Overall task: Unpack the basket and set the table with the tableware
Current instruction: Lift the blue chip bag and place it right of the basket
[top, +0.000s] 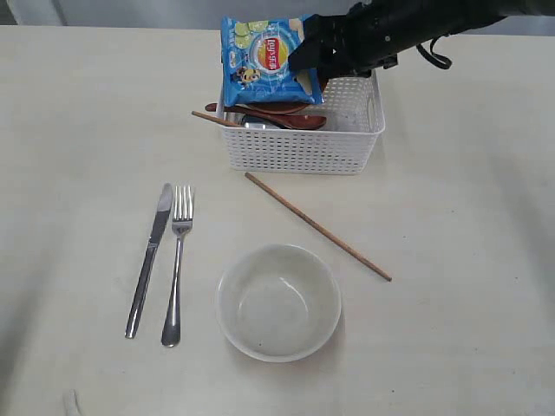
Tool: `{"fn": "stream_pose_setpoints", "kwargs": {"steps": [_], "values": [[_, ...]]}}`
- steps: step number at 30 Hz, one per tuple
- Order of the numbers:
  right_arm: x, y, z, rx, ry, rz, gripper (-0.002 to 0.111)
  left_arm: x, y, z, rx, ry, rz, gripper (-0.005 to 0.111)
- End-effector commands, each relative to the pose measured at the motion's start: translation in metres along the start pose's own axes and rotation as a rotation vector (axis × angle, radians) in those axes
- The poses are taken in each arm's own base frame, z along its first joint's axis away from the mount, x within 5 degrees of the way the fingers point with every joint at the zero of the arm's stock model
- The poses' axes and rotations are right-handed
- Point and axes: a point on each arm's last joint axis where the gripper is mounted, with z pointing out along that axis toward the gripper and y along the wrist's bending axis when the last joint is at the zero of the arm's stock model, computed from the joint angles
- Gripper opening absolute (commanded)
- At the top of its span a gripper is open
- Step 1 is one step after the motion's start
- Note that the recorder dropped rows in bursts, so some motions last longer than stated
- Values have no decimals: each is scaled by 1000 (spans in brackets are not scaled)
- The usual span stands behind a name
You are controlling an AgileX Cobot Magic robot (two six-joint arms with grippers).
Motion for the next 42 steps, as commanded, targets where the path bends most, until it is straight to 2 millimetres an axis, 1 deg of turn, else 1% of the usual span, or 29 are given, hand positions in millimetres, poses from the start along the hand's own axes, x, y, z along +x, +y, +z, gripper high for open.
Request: {"fn": "stream_pose_setpoints", "kwargs": {"steps": [1,3,5,6,9,10,11,12,18,21,23,24,25,26,27,28,29,30,31,33,34,35,36,37,42], "values": [[-2,3,2,-14,-13,-40,57,0,0,0,-2,-9,1,0],[0,6,6,-19,-5,-54,57,0,0,0,-2,-9,1,0],[0,9,10,-19,-3,-66,50,0,0,0,-2,-9,1,0],[-1,11,12,-14,-7,-70,44,0,0,0,-2,-9,1,0],[-2,14,15,-1,-19,-80,20,0,0,0,-2,-9,1,0],[-2,15,15,0,-20,-81,9,0,0,0,-2,-9,1,0],[-3,15,15,-1,-23,-84,2,0,0,0,-2,-9,1,0],[-3,15,15,-1,-23,-84,0,0,0,0,-2,-9,1,0],[-5,21,10,-13,-22,-97,0,0,0,0,-2,-9,1,0],[-10,30,0,-26,-37,-116,0,0,0,0,-2,-9,1,0],[-17,41,-17,-16,-64,-144,0,0,0,0,-2,-9,1,0],[-22,48,-30,13,-79,-174,0,0,0,0,-2,-9,1,0],[-24,52,-37,34,-88,-183,0,0,0,0,-2,-9,1,0],[-29,57,-54,85,-107,-183,0,0,0,0,-2,-9,1,0],[-31,56,-64,119,-118,-168,0,0,0,0,-2,-9,1,0],[-35,49,-83,182,-138,-112,0,0,0,0,-2,-9,1,0],[-36,43,-95,209,-147,-76,0,0,0,0,-2,-9,1,0],[-37,27,-119,256,-161,3,0,0,0,0,-2,-9,1,0],[-35,14,-135,290,-159,62,0,0,0,0,-2,-9,1,0],[-25,-15,-164,389,-119,200,0,0,0,0,-2,-9,1,0],[-15,-32,-175,471,-73,269,0,0,0,0,-2,-9,1,0],[-3,-47,-182,538,-37,345,0,0,0,0,-2,-9,1,0],[10,-61,-186,589,-4,388,0,0,0,0,-2,-9,1,0],[20,-70,-186,612,10,407,0,0,0,0,-2,-9,1,0],[49,-93,-175,657,15,460,0,0,0,0,-2,-9,1,0]]}}
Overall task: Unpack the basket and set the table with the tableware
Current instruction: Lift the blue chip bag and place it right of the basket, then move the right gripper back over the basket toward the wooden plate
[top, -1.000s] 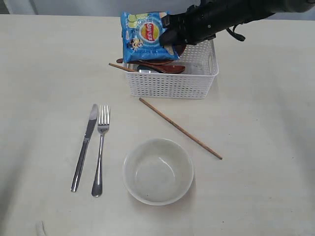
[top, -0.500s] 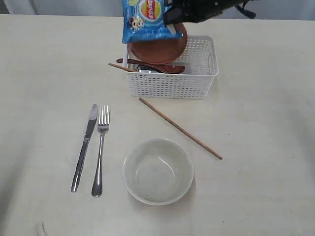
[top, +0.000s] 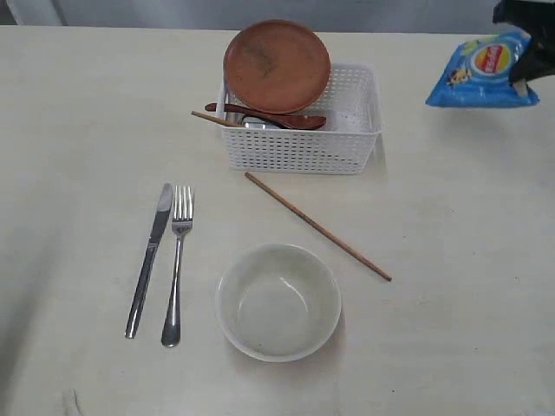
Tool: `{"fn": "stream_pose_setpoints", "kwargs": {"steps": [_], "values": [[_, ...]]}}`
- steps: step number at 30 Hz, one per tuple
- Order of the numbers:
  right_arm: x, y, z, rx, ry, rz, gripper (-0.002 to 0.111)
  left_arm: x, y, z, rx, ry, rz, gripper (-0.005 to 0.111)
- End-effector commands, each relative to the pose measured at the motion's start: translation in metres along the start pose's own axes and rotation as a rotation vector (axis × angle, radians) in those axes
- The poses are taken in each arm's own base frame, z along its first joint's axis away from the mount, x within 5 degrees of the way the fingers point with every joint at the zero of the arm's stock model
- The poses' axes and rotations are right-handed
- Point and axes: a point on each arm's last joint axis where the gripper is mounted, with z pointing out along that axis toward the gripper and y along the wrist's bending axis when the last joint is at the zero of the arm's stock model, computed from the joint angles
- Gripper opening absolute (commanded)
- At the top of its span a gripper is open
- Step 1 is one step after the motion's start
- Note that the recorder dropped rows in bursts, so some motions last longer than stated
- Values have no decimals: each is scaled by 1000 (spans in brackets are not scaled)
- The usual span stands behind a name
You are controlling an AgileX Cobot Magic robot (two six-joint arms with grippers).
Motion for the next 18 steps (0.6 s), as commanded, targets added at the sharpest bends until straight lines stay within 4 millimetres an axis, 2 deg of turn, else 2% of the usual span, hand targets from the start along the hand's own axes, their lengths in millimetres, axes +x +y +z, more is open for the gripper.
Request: {"fn": "stream_pose_setpoints", "kwargs": {"steps": [1,5,8,14,18], "values": [[13,-17,18,55,2,37,0,0,0,0,-2,-9,1,0],[18,-34,33,85,54,144,0,0,0,0,-2,-9,1,0],[18,-48,37,100,67,189,0,0,0,0,-2,-9,1,0],[15,-76,34,186,22,224,0,0,0,0,-2,-9,1,0],[12,-82,33,187,-9,230,0,0,0,0,-2,-9,1,0]]}}
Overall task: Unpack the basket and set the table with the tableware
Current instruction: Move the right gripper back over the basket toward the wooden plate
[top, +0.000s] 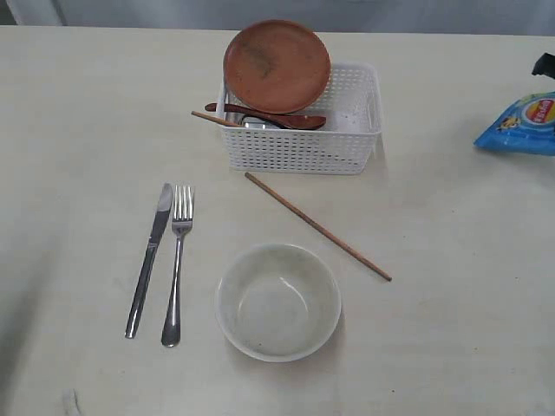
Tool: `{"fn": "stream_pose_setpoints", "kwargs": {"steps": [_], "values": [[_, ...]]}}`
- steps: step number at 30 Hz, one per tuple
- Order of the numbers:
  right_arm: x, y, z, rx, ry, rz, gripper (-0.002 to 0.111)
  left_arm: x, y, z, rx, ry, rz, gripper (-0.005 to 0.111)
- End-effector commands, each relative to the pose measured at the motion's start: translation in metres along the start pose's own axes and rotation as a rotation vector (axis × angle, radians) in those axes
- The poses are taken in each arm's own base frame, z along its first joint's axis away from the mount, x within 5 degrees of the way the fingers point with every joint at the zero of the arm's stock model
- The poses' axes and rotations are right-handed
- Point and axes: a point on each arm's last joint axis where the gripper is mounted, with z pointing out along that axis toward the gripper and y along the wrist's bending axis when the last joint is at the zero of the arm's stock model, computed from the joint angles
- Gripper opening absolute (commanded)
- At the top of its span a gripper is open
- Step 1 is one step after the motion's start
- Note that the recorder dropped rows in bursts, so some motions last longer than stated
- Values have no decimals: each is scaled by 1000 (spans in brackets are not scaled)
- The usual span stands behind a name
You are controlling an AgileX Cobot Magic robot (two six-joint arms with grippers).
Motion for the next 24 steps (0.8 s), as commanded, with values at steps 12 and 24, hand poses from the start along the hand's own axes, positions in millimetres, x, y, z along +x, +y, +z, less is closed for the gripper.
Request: {"fn": "stream_pose_setpoints", "kwargs": {"steps": [12,24], "values": [[-3,-9,41,-2,0,70,0,0,0,0,-2,-9,1,0],[-3,-6,20,-15,2,92,77,0,0,0,-2,-9,1,0]]}}
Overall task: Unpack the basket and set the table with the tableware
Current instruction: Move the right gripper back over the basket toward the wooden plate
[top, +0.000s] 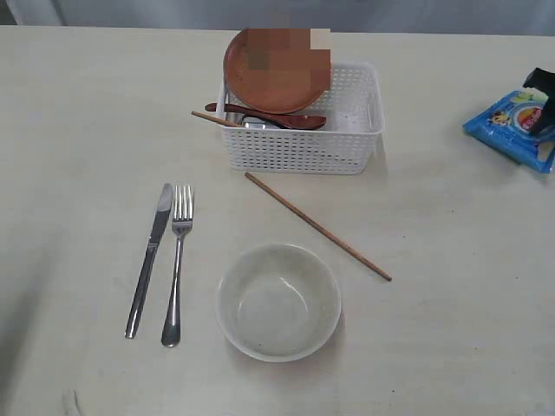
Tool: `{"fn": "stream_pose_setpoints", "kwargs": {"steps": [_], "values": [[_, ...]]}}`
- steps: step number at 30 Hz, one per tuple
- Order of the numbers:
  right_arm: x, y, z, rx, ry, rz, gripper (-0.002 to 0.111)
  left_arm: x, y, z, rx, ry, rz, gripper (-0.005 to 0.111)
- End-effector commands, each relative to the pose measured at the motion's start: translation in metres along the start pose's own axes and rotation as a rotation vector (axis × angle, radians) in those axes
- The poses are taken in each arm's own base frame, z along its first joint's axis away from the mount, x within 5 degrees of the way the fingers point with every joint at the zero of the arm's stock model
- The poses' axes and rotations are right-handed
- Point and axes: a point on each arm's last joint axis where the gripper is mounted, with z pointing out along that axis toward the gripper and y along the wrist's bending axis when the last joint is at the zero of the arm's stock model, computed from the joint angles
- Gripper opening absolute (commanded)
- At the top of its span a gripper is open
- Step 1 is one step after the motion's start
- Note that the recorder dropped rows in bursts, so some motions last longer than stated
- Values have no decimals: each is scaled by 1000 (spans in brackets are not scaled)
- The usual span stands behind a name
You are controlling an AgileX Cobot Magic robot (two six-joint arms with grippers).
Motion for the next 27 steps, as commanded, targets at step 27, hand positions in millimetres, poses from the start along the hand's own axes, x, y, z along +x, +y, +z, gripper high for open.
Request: {"fn": "stream_pose_setpoints", "kwargs": {"steps": [27], "values": [[71,205,-100,-457,-148,-479,52,0,0,0,-1,-9,-3,0]]}}
